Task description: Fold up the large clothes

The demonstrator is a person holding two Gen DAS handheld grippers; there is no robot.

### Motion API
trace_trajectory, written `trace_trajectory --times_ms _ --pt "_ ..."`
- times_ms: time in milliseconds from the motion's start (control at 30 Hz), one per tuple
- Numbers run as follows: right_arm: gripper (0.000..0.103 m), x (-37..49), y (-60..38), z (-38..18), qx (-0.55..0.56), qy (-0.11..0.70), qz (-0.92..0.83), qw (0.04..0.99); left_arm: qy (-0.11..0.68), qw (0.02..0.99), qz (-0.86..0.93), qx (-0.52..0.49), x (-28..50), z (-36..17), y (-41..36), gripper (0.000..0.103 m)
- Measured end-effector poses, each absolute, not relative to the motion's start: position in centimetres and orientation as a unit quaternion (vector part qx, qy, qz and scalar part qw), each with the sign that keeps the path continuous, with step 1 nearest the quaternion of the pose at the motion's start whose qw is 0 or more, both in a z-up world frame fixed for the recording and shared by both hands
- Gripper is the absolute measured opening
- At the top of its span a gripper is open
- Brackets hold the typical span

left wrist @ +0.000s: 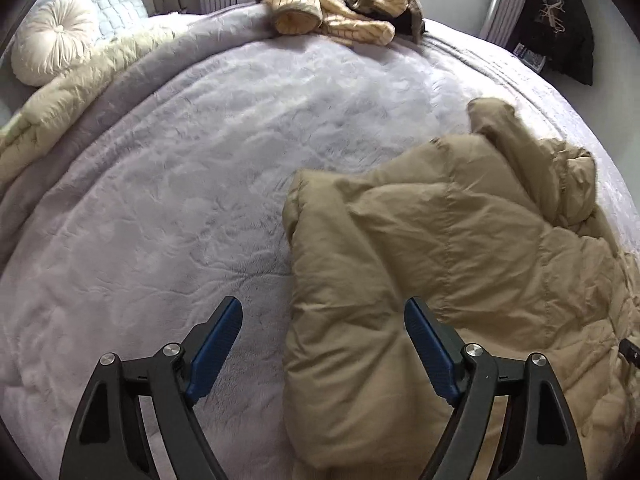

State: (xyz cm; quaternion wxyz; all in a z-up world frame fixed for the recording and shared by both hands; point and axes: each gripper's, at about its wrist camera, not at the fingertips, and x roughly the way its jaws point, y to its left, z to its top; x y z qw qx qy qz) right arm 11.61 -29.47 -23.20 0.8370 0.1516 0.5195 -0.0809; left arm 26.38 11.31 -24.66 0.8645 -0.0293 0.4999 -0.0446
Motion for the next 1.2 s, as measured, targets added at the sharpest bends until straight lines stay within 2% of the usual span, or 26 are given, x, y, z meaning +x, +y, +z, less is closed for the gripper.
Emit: trace_trajectory --times_ms 167,233,300,367,433,600,667,700,1033,1100,1200 --pt "0.017 8.7 -30.8 -22.0 0.197 0.513 -0.081 0.832 0.497 0.866 -0.062 -0.005 24.3 -21.7 9.1 0.084" --pt "0.024 7.5 -31.4 -21.6 0.220 0.513 -0.077 0.826 0.501 0.861 -0.084 0.003 22.9 -20.6 7.0 0.084" --pt "0.041 6.4 -31.8 -21.3 0.234 0.514 -0.076 0.822 0.509 0.854 -0.105 0.011 21.5 -20.0 4.6 0.084" --pt "0.048 5.4 -32.2 -20.9 0.249 0.514 -0.076 0.817 0.517 0.847 -0.126 0.020 20.1 -19.7 2.1 0.084" --pt "0.049 4.6 -32.9 -20.8 0.264 0.514 -0.075 0.812 0.528 0.836 -0.151 0.025 18.8 -19.8 -0.5 0.084" --pt "0.067 2.0 -36.0 -20.6 0.309 0.514 -0.083 0.796 0.546 0.814 -0.194 0.038 15.7 -19.9 -6.9 0.085" --pt "0.073 1.1 -37.5 -20.5 0.319 0.513 -0.088 0.792 0.543 0.815 -0.200 0.044 14.8 -19.7 -8.9 0.103" --pt "0.079 0.6 -38.3 -20.4 0.325 0.511 -0.091 0.791 0.538 0.818 -0.200 0.049 14.3 -19.5 -10.1 0.103" --pt "0.088 -3.1 -46.1 -20.9 0.389 0.480 -0.121 0.777 0.555 0.805 -0.197 0.071 14.0 -19.6 -16.6 0.103" --pt "0.103 -3.5 -47.5 -21.0 0.401 0.468 -0.126 0.778 0.561 0.800 -0.199 0.071 14.2 -19.8 -17.5 0.103" --pt "0.103 -4.0 -49.5 -21.0 0.419 0.443 -0.122 0.783 0.573 0.789 -0.208 0.080 14.1 -20.5 -19.0 0.103"
